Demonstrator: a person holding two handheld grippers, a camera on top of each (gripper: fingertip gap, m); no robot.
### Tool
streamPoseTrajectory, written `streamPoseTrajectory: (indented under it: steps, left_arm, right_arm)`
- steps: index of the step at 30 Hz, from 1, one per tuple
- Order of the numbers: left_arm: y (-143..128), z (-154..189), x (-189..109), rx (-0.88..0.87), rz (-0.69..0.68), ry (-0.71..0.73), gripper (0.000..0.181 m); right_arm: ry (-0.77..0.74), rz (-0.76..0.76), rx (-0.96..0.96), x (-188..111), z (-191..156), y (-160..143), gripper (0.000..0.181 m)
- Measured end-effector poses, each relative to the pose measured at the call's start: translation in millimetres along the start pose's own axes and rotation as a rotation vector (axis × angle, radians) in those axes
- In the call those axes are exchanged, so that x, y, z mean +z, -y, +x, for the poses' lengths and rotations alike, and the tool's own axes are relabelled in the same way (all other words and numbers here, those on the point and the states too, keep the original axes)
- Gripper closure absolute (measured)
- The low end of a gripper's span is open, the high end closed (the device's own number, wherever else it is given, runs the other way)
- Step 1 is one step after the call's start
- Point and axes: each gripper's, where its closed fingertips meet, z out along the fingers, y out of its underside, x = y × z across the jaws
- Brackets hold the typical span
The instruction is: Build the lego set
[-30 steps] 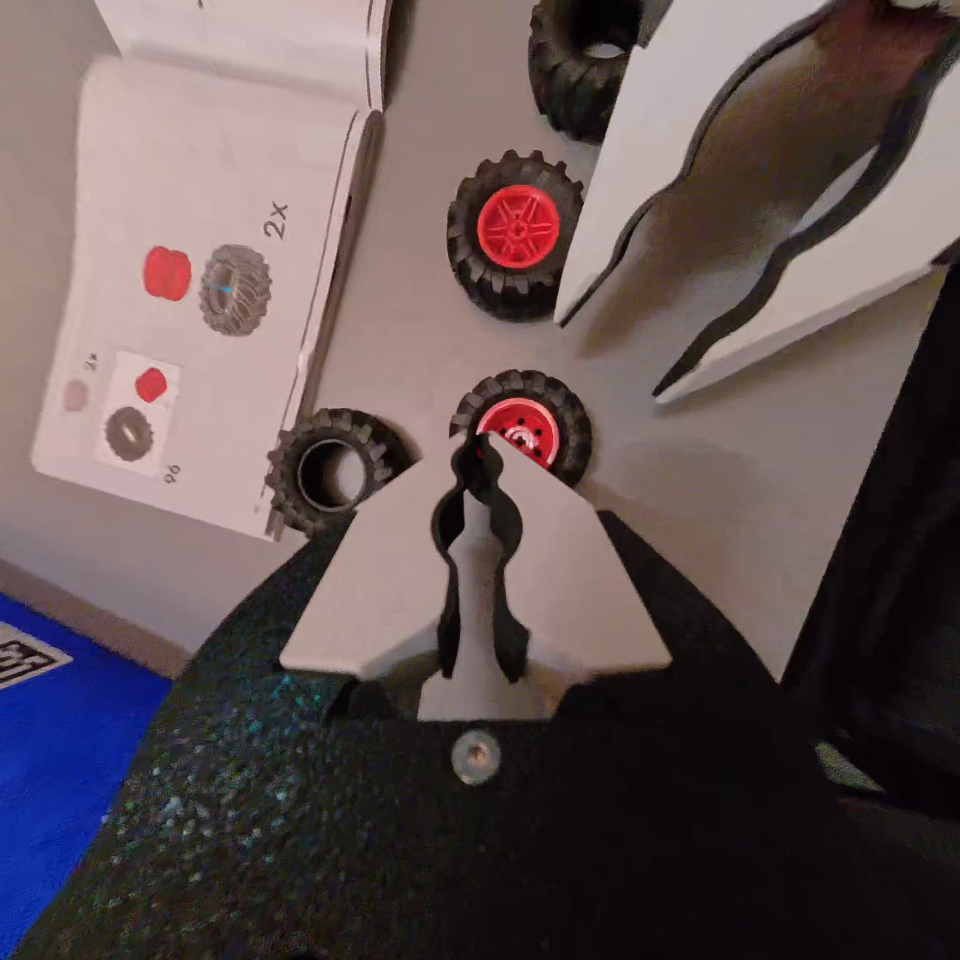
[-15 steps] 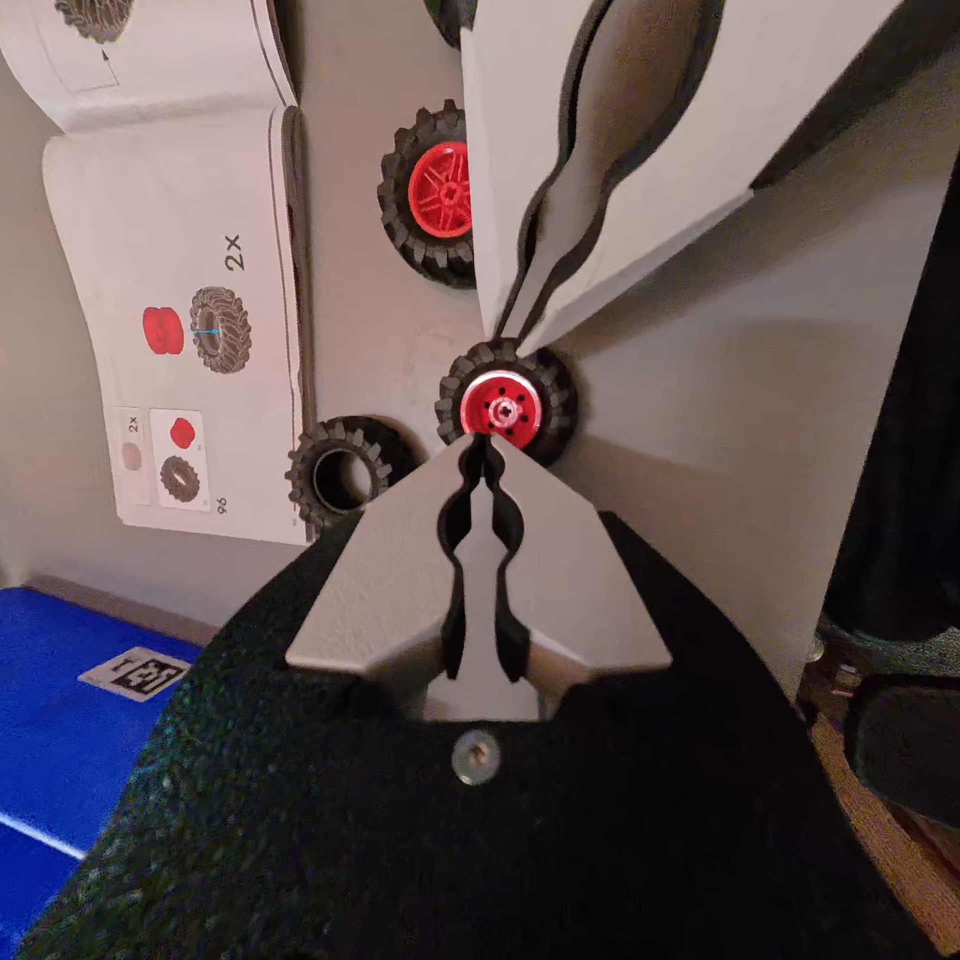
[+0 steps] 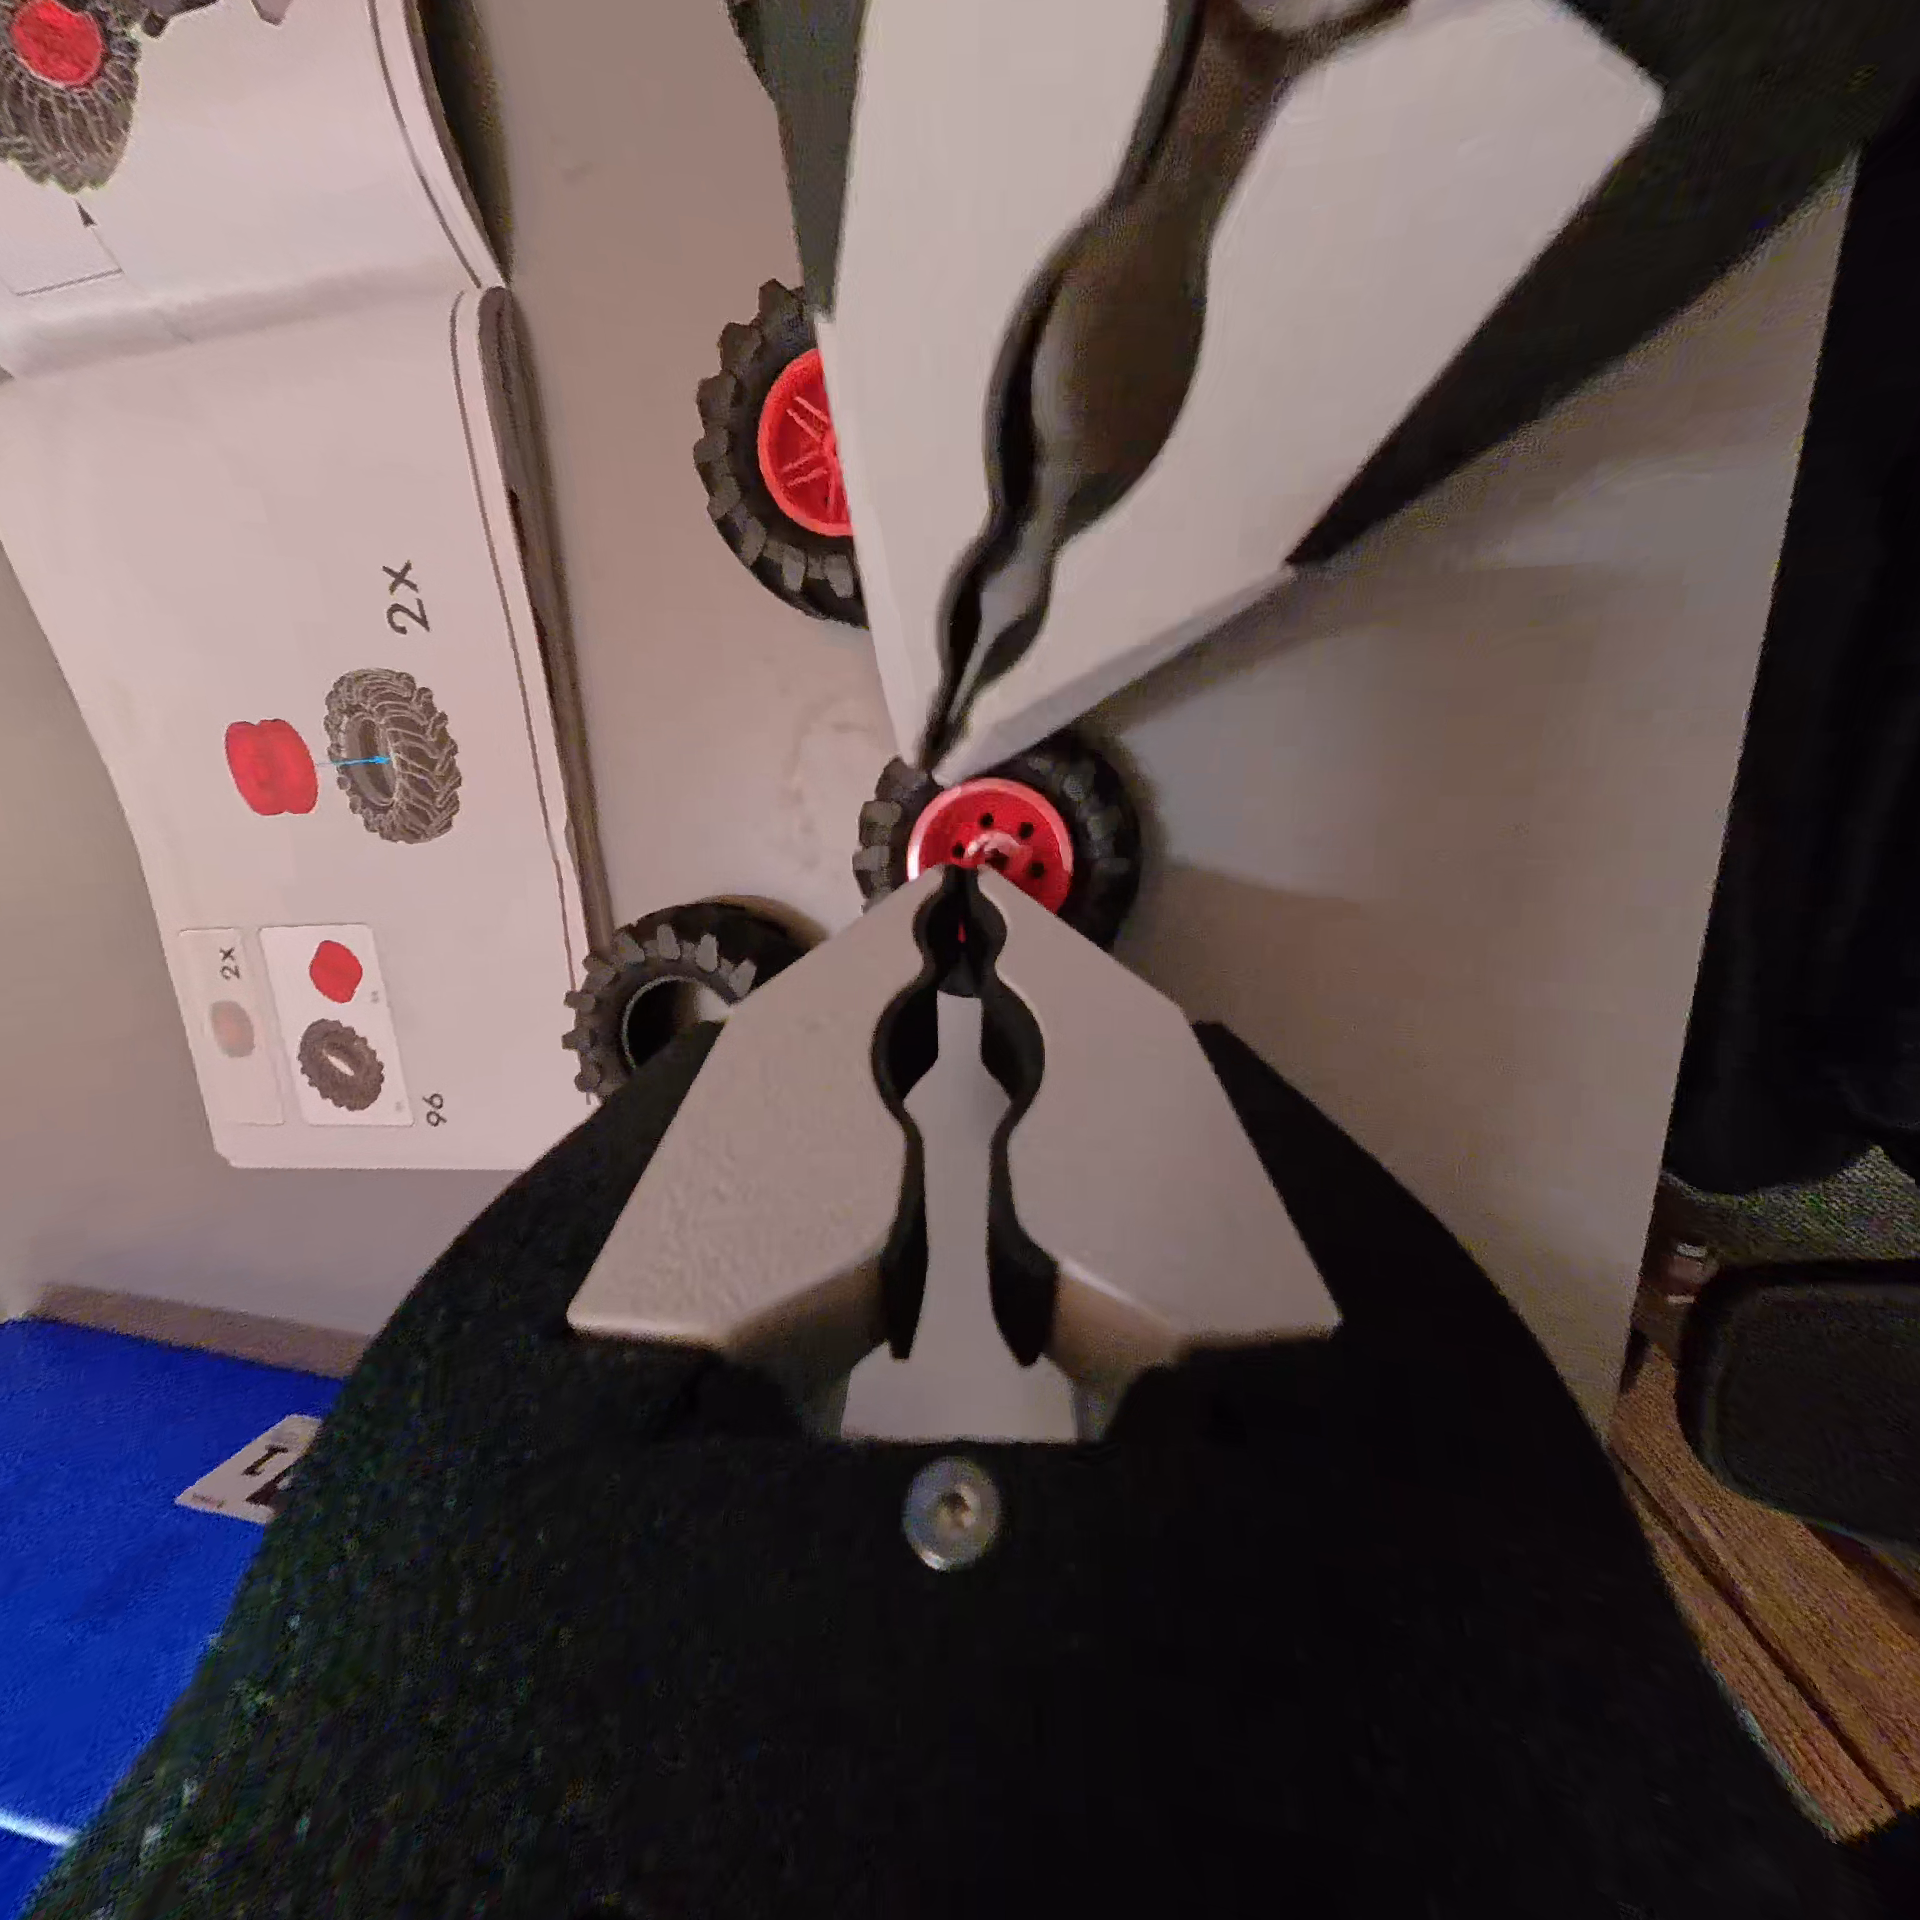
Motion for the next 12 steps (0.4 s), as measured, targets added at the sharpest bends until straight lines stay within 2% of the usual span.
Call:
streamPoseTrajectory:
  steps: [1, 6, 10, 12]
  left_arm:
    - [0, 1, 1, 0.006, 0.0, -0.008, 0.181]
    - [5, 6, 1, 0.008, 0.016, -0.063, 0.175]
    - [3, 7, 2, 0.016, -0.055, -0.098, 0.174]
    - [2, 10, 3, 0.002, -0.114, -0.125, 0.181]
  right_arm:
    - [-0.018, -0.006, 0.014, -5, 5, -2, 0.181]
    - [-0.009, -0.009, 0.043, -12, 7, -9, 0.181]
    - [-0.019, -0.043, 0.022, -12, 7, -18, 0.181]
    - [-0.032, -0.044, 0.036, -16, 12, -20, 0.181]
